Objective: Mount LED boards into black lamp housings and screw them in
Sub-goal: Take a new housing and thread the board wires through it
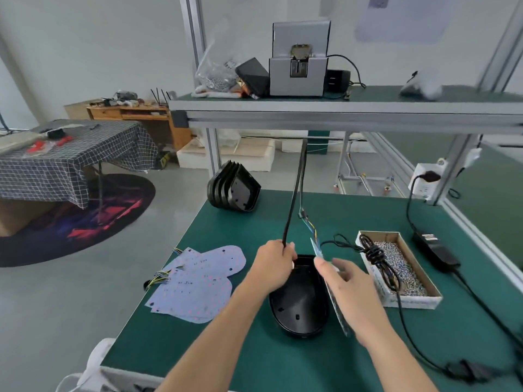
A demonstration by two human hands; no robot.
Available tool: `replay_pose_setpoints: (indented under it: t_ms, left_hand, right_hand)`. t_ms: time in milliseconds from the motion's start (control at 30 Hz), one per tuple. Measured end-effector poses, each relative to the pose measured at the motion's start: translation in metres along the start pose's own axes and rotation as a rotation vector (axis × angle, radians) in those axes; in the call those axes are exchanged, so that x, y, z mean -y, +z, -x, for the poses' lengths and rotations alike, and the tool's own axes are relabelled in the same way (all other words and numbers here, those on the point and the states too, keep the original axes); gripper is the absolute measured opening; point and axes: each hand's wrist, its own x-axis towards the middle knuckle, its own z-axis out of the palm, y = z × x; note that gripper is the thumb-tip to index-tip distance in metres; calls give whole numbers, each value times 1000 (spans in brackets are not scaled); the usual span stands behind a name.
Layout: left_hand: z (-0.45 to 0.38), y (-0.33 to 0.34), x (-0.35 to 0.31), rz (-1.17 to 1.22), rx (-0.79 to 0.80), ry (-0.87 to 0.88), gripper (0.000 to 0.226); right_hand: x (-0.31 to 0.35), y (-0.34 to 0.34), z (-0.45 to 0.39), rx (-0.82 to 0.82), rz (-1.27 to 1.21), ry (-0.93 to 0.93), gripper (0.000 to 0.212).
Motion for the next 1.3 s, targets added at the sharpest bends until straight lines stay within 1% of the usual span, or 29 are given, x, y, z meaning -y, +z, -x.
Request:
replay_pose_setpoints:
  t_ms: [67,133,200,267,300,333,433,500,533,567,600,633,700,800,933,1000,1167,1300]
  left_hand:
    - [-4,1,4,-90,8,30,43]
    - [-5,3,7,-243,-4,93,45]
    - [-6,4,11,-436,-28,166,44]
    - [-8,3,15,-515,-72,171,43]
    - [-8,2,17,-524,-80,151,43]
    - [-9,1,19,-523,-81,139,42]
    - [-7,-3,26,-413,-102,98,39]
    - [-3,-3,26,-365,-93,88,38]
    - [-2,-3,25,-351,-82,90,37]
    - [-2,-2,24,-314,-72,87,37]
    - [-2,-1,23,-244,-65,80,37]
    - [-2,-1,22,-162,-57,65,37]
    - [-2,-1,20,-70,-60,46,38]
    - [-4,0,18,-73,-90,55,40]
    - [-9,5,16,-153,-125,71,53]
    - [-8,8,18,-197,-129,95,55]
    - [-5,11,23,-215,-100,118,47]
    - [-5,11,17,-252,-50,49,41]
  right_hand:
    - [-8,3,4,2,-24,26,63]
    - [-10,4,7,4,-56,29,58]
    - [-9,4,8,17,-117,32,65]
    - [-8,3,9,31,-152,43,74]
    - [-9,3,8,31,-157,41,73]
    - [-10,3,8,28,-166,36,72]
    - [-13,5,8,36,-237,53,78]
    - [-12,6,10,64,-281,47,74]
    - [-12,7,11,77,-292,34,77]
    - [-12,7,11,83,-289,20,85]
    - [-12,8,11,86,-276,6,93]
    - [-13,9,11,90,-262,0,95]
    - [-12,9,11,90,-256,3,88]
    - [-11,8,12,86,-237,4,88]
    - [-8,7,12,139,-282,49,87]
    - [-8,7,12,138,-286,43,88]
    - [-10,14,13,122,-318,47,90]
    - [-11,18,15,102,-362,52,88]
